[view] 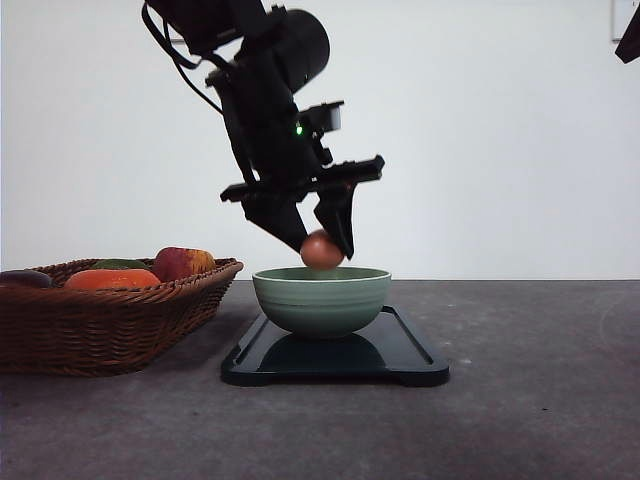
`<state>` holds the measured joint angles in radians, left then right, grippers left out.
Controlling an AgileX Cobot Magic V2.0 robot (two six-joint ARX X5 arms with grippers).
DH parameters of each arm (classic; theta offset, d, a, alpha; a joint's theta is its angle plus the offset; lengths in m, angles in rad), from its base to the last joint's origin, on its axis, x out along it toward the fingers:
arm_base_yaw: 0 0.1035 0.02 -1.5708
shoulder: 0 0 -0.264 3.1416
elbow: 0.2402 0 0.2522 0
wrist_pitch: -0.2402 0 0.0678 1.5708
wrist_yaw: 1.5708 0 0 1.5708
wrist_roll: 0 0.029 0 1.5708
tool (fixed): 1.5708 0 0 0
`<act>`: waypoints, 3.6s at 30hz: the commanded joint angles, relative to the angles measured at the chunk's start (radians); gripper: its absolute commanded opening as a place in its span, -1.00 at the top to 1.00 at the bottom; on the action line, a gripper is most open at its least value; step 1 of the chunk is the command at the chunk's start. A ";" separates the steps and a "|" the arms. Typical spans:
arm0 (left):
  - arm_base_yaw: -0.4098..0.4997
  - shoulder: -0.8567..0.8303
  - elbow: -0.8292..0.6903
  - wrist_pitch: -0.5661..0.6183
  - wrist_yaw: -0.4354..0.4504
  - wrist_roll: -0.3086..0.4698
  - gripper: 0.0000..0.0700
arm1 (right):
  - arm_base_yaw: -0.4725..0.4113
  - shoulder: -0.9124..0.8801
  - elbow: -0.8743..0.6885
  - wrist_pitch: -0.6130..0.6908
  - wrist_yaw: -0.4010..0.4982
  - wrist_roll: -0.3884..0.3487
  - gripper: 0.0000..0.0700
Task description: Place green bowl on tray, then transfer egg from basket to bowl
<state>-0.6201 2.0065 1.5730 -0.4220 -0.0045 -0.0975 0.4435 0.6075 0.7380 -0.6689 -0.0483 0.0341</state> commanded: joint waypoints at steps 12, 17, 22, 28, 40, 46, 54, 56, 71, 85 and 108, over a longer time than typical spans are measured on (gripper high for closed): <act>-0.008 0.082 0.025 -0.007 -0.005 0.003 0.58 | 0.006 0.005 0.005 0.009 0.004 0.003 0.24; -0.009 0.090 0.025 -0.009 -0.005 0.002 0.58 | 0.006 0.005 0.005 0.009 0.004 0.003 0.24; -0.009 0.098 0.025 -0.008 -0.005 -0.001 0.58 | 0.006 0.005 0.005 0.009 0.004 0.003 0.24; -0.009 0.102 0.025 -0.008 -0.005 0.000 0.58 | 0.006 0.005 0.005 0.009 0.003 0.003 0.24; -0.009 0.130 0.025 -0.021 -0.005 -0.002 0.30 | 0.006 0.005 0.005 0.008 0.000 0.003 0.24; -0.010 0.130 0.030 -0.036 -0.003 -0.002 0.29 | 0.006 0.005 0.005 -0.002 -0.003 0.003 0.24; -0.010 0.126 0.115 -0.104 -0.004 -0.001 -0.09 | 0.006 0.005 0.005 -0.015 -0.003 0.003 0.24; -0.011 0.126 0.150 -0.131 -0.004 0.000 -0.14 | 0.006 0.005 0.005 -0.015 -0.003 0.003 0.24; -0.008 0.111 0.493 -0.564 -0.004 -0.001 -0.14 | 0.006 0.005 0.005 -0.025 -0.003 0.003 0.24; -0.060 -0.166 0.388 -0.494 -0.004 0.011 -0.13 | 0.006 0.005 0.005 -0.042 -0.003 0.003 0.24; -0.012 -1.169 -0.653 -0.241 -0.124 -0.135 -0.12 | 0.006 0.005 0.005 -0.012 -0.003 0.003 0.24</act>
<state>-0.6277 0.8537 0.9250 -0.6700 -0.1176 -0.1884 0.4435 0.6075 0.7380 -0.6915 -0.0513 0.0345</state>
